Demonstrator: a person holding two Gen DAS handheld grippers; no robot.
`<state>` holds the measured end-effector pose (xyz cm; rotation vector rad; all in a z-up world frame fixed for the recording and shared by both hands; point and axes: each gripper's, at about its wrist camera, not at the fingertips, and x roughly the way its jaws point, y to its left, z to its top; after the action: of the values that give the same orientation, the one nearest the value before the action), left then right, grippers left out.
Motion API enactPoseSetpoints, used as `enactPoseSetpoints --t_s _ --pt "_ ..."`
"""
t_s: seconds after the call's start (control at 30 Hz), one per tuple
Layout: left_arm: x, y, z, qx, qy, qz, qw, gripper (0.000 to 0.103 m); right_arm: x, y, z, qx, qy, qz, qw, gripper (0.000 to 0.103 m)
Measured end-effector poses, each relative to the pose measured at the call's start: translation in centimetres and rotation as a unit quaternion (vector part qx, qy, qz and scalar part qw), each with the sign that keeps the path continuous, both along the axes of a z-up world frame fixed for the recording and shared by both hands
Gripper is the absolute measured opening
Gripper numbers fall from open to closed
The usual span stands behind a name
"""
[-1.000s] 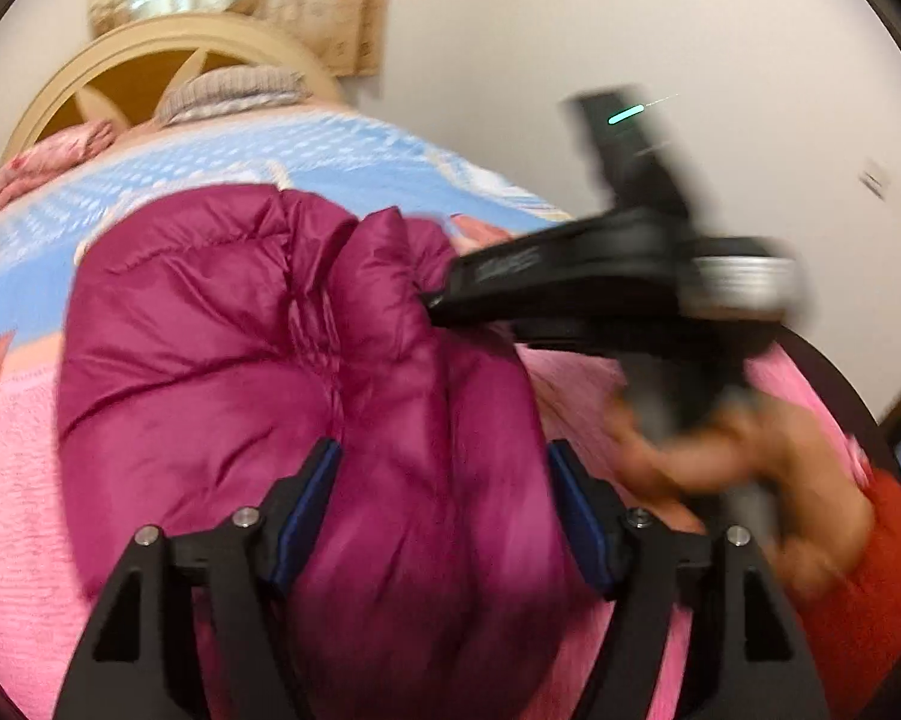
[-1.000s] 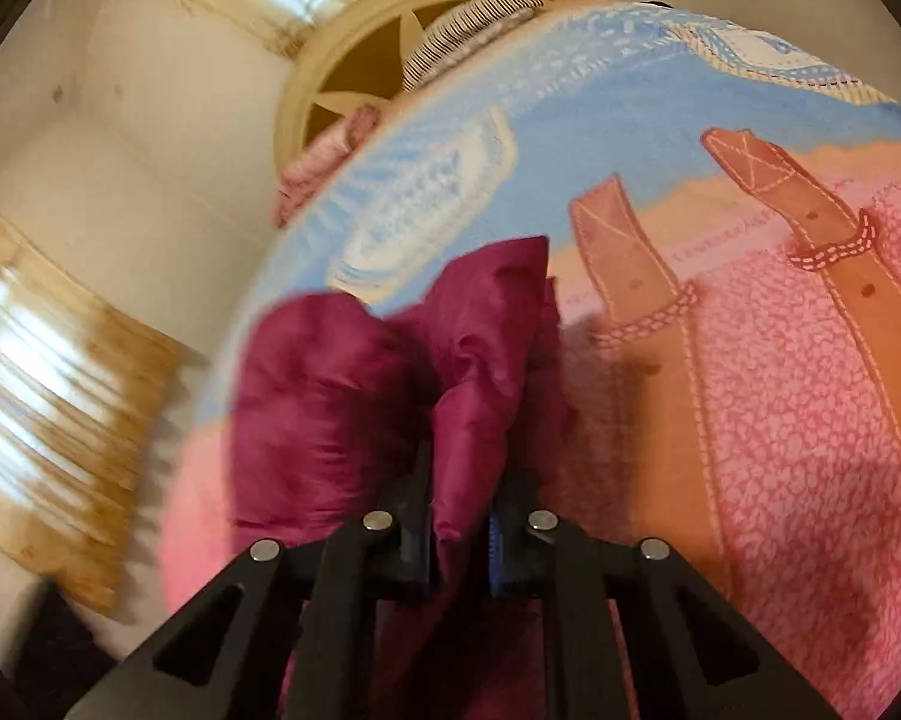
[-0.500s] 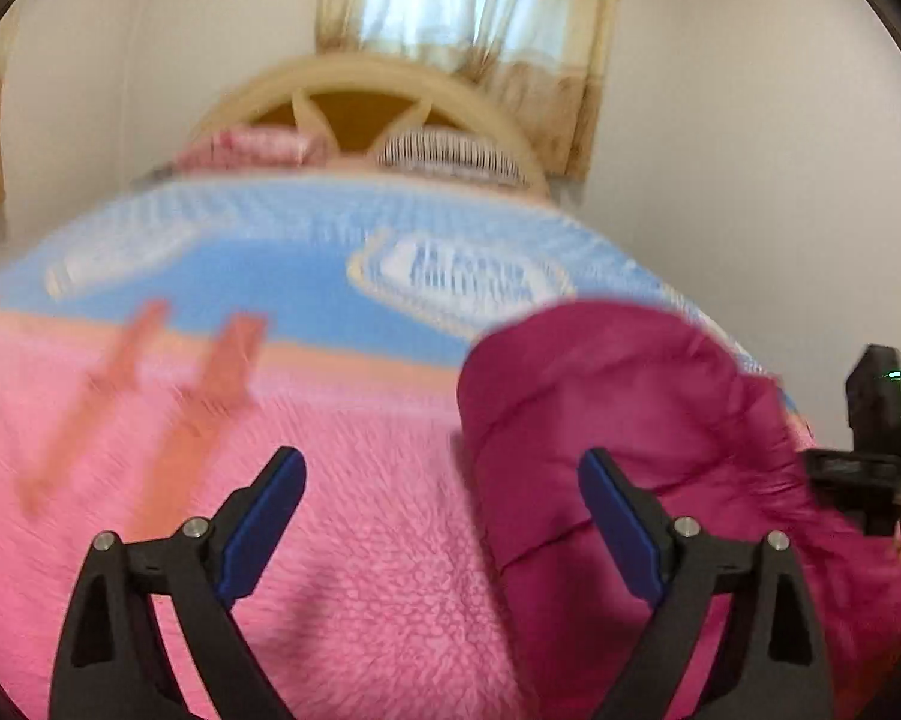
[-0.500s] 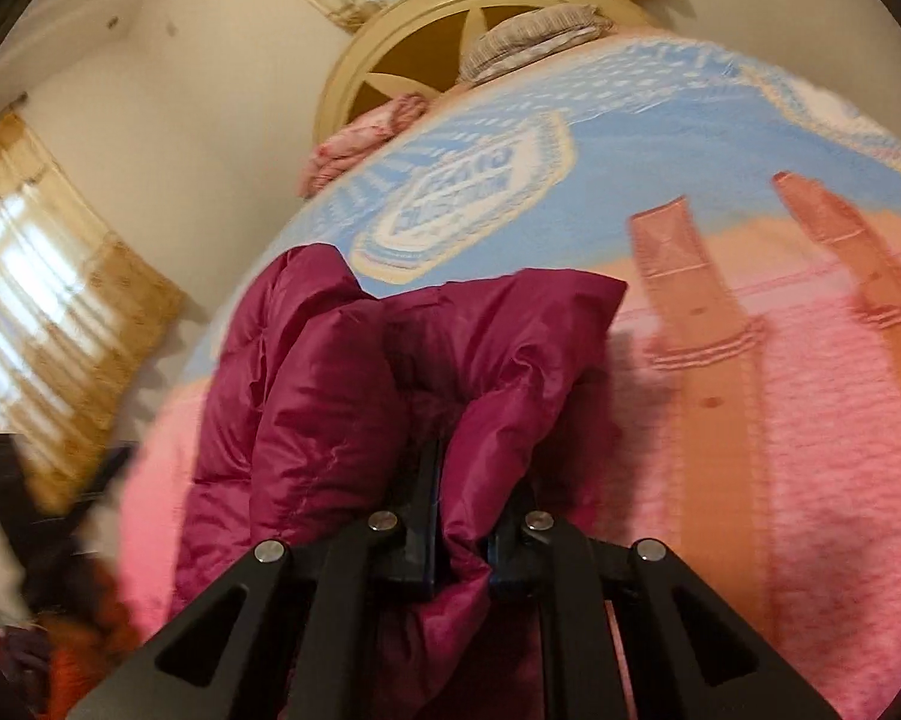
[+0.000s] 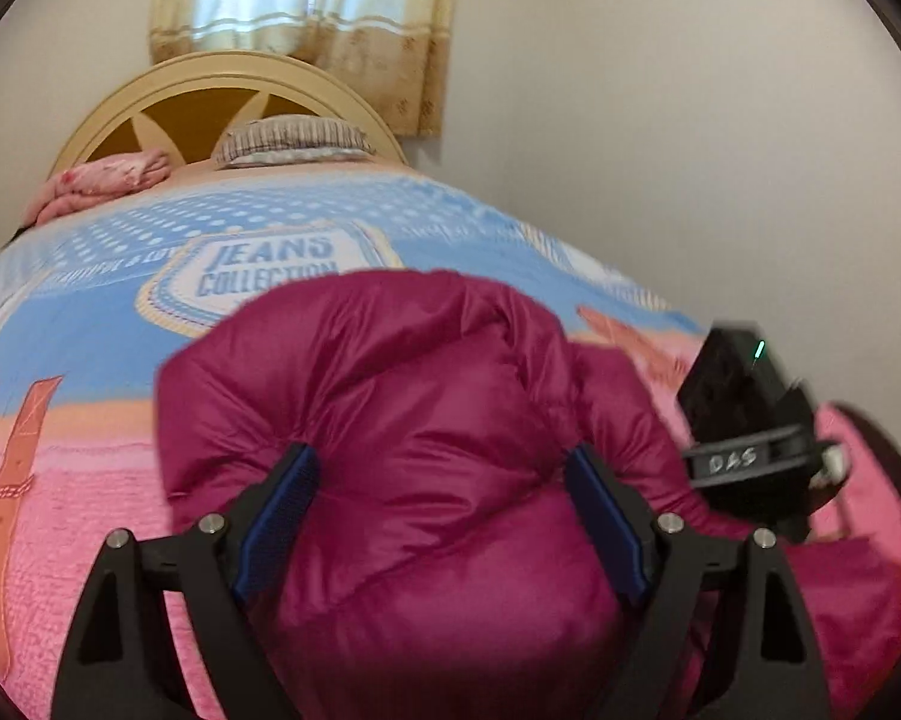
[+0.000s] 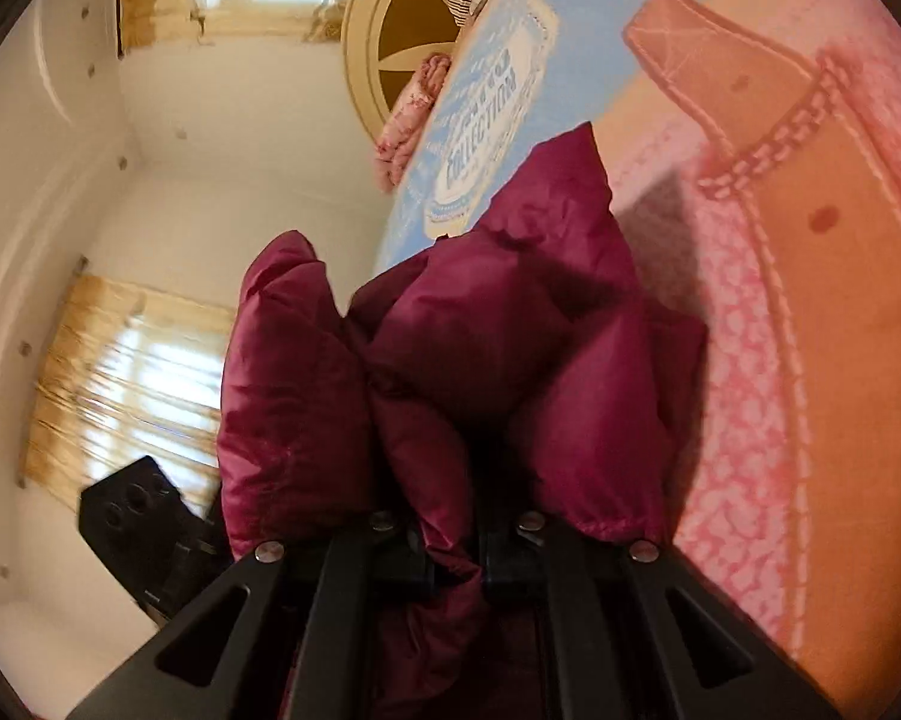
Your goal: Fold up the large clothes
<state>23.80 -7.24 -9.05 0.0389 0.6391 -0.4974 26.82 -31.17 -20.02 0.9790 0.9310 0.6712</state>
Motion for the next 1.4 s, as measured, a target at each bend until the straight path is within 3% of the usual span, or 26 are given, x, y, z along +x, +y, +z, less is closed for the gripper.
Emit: enactPoseSetpoints --t_s 0.27,0.37,0.47,0.57,0.67,0.73,0.83,0.93,1.0,1.07,1.1,1.23,1.27,1.3,1.4 --pt "-1.9 -1.2 -1.0 0.046 -0.006 -0.025 0.9986 0.092 -1.6 -2.9 1.2 -0.037 0.031 -0.016 0.999 0.01" --pt "-1.8 -1.6 -1.2 0.056 -0.005 -0.023 0.9982 0.092 -2.8 -5.2 2.8 -0.078 0.039 -0.046 0.995 0.012" --pt "-1.6 -1.7 -1.3 0.061 -0.006 -0.021 0.9979 0.092 -4.8 -5.6 6.4 -0.156 -0.009 -0.084 0.984 0.013" --pt "-1.5 -1.8 -1.2 0.067 -0.01 -0.016 0.9976 0.093 -5.2 -3.9 9.0 -0.175 -0.053 -0.073 0.98 0.013" --pt "-1.7 -1.8 -1.2 0.071 -0.013 -0.009 0.9973 0.093 -4.0 -1.8 9.7 -0.197 -0.062 -0.054 0.977 0.013" --pt "-1.7 -1.7 -1.2 0.072 -0.012 -0.006 0.9973 0.094 -3.8 -1.3 10.2 -0.228 -0.07 -0.073 0.968 0.013" --pt "-1.7 -1.5 -1.3 0.066 -0.011 -0.009 0.9977 0.094 -4.2 -2.4 11.4 -0.247 -0.079 -0.11 0.96 0.013" --pt "-1.5 -1.4 -1.4 0.061 -0.008 -0.01 0.9981 0.094 -4.3 -2.9 12.3 -0.226 -0.083 -0.097 0.966 0.016" --pt "-1.5 -1.4 -1.3 0.059 -0.008 -0.01 0.9982 0.094 -4.9 -3.2 12.5 -0.21 -0.087 -0.087 0.97 0.031" --pt "-1.7 -1.3 -1.3 0.056 -0.013 -0.008 0.9983 0.094 -4.7 -2.9 12.4 -0.194 -0.098 -0.088 0.972 0.068" --pt "-1.8 -1.2 -1.2 0.053 -0.016 -0.007 0.9984 0.094 -4.5 -2.6 12.1 -0.191 -0.101 -0.086 0.973 0.072" --pt "-1.7 -0.9 -1.1 0.051 -0.014 -0.004 0.9986 0.094 -2.5 0.3 10.2 -0.216 -0.078 -0.041 0.972 0.07" --pt "-1.8 -0.9 -1.1 0.052 -0.015 -0.003 0.9985 0.094 -2.0 1.0 9.7 -0.23 -0.071 -0.033 0.97 0.051" --pt "-1.8 -0.9 -1.0 0.054 -0.015 0.001 0.9984 0.094 -1.3 1.5 9.1 -0.245 -0.059 -0.023 0.967 0.022" --pt "-1.6 -0.8 -1.0 0.059 -0.007 0.009 0.9982 0.094 -1.3 2.3 8.6 -0.278 -0.064 -0.017 0.958 0.013"
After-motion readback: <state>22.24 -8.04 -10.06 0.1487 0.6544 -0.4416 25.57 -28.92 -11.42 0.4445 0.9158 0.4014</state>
